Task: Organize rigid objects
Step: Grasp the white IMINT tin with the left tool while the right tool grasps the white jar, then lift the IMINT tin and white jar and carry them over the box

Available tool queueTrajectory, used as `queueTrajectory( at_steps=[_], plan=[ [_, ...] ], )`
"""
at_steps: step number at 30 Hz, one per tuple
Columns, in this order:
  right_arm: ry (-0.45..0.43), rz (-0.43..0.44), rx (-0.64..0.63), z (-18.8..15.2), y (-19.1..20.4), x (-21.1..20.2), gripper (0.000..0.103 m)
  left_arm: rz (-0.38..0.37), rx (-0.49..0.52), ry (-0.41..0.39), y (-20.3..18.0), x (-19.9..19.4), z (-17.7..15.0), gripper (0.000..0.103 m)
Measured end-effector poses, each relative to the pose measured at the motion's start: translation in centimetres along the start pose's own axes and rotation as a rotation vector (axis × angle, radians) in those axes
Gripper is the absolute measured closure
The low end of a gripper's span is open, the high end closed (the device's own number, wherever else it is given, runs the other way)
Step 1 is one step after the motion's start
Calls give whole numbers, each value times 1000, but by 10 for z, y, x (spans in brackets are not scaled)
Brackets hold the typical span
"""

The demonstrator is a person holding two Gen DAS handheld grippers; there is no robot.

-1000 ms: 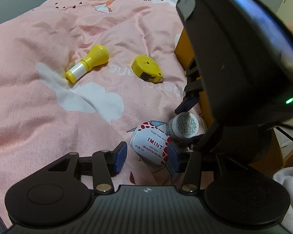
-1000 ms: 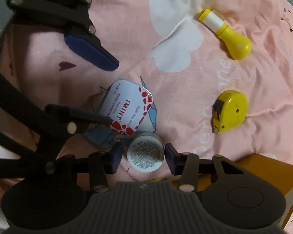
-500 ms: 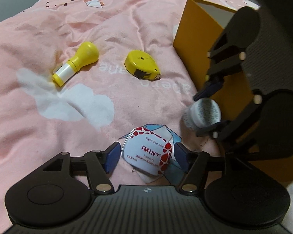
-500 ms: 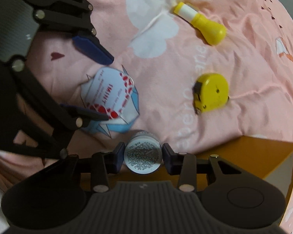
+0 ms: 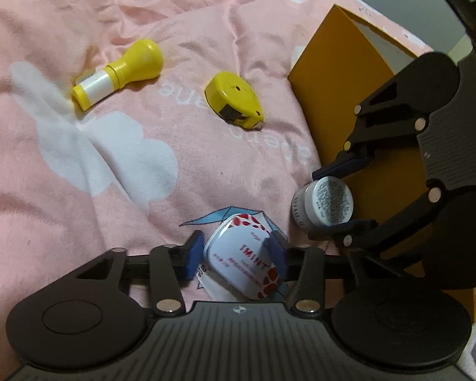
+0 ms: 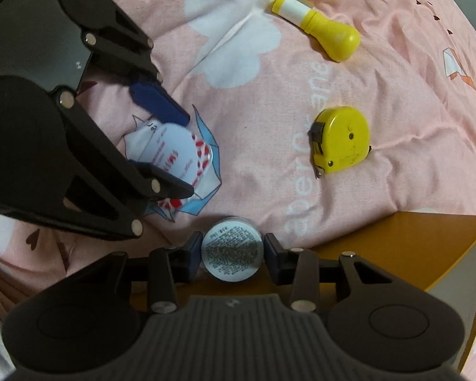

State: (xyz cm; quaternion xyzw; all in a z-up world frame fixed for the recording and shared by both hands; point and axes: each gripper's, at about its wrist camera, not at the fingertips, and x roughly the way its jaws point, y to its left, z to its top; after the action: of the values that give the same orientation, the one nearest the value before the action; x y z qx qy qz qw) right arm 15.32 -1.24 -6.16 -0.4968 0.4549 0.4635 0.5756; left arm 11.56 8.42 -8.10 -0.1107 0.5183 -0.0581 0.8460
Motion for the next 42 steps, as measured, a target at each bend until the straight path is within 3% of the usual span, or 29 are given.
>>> queueTrajectory(
  at_steps=[6, 9, 12, 16, 19, 25, 34, 42],
  plan=[
    [-25, 8, 11, -2, 5, -2, 62, 9, 8, -31, -4, -5, -4, 72],
    [-41, 23, 13, 0, 11, -4, 62, -5, -6, -64, -2, -12, -6, 83],
    [-51, 16, 11, 3, 21, -9, 62, -1, -2, -95, -4, -21, -8, 84],
    [-60, 23, 21, 7, 28, -17, 62, 27, -5, -42, -6, -24, -10, 85],
    [-59, 35, 22, 8, 30, -19, 62, 62, -26, -19, -3, -24, -12, 80],
    [-30, 23, 6, 9, 34, -11, 62, 23, -39, 37, 6, -16, -11, 63],
    [-17, 36, 10, 0, 35, 0, 62, -9, -19, 99, 8, 3, -8, 57],
    [-18, 30, -4, 13, 41, 7, 62, -35, -21, 116, 5, 18, -4, 50]
  ],
)
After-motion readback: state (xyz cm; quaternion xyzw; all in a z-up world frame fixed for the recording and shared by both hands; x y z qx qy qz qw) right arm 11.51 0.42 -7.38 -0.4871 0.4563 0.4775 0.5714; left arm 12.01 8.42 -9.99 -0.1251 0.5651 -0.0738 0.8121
